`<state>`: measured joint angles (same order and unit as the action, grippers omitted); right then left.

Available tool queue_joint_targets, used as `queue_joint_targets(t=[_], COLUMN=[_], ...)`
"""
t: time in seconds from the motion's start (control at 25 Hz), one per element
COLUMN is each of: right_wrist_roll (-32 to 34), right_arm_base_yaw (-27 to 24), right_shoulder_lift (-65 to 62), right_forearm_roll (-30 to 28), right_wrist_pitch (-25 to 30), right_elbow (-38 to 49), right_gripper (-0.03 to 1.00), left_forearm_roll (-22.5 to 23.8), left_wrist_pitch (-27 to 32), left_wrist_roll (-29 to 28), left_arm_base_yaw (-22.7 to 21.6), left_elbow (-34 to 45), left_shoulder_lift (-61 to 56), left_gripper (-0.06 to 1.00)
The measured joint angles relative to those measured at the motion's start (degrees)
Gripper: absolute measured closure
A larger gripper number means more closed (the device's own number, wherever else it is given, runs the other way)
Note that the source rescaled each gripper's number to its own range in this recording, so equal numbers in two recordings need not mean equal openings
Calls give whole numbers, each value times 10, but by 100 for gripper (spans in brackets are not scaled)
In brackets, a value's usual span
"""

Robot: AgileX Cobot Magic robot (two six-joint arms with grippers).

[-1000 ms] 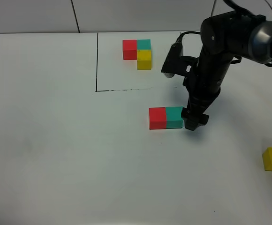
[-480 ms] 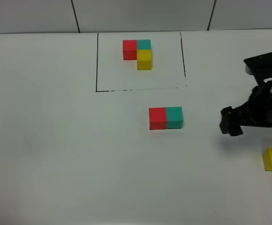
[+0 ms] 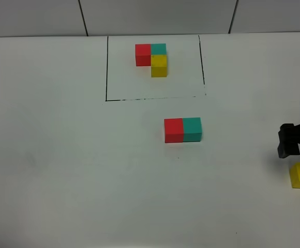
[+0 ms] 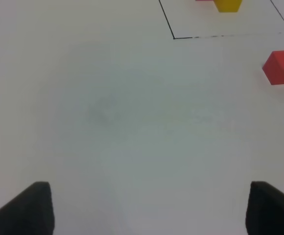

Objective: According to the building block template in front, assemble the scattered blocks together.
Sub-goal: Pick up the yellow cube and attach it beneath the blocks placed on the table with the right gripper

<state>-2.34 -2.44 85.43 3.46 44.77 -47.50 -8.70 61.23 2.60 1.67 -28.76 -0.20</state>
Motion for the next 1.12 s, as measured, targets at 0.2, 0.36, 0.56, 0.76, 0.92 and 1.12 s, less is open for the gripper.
queue_joint_targets(t=[0.2,0.36,0.56,0.76,0.92,1.12], right_wrist_roll=[-3,-3,5,17,14,-11], right_arm_base_yaw=[-1,-1,-3,-25,-30,-30], right_shoulder_lift=[0,0,0,0,0,9], right_forearm_roll=[-4,-4,-4,-4,-4,-2], right_wrist_pitch=[-19,-62,-73,-73,-79,-87], right_elbow=[34,70,74,81,92,98], right_gripper=[3,4,4,4,4,4], left_forearm_roll=[0,0,0,0,0,0], left_wrist_pitch=[0,0,0,0,0,0], left_wrist_roll=[0,0,0,0,0,0], left_arm_base_yaw=[0,0,0,0,0,0], left_elbow=[0,0,0,0,0,0], left_shoulder_lift=[0,0,0,0,0,0], left_gripper=[25,25,25,25,25,25])
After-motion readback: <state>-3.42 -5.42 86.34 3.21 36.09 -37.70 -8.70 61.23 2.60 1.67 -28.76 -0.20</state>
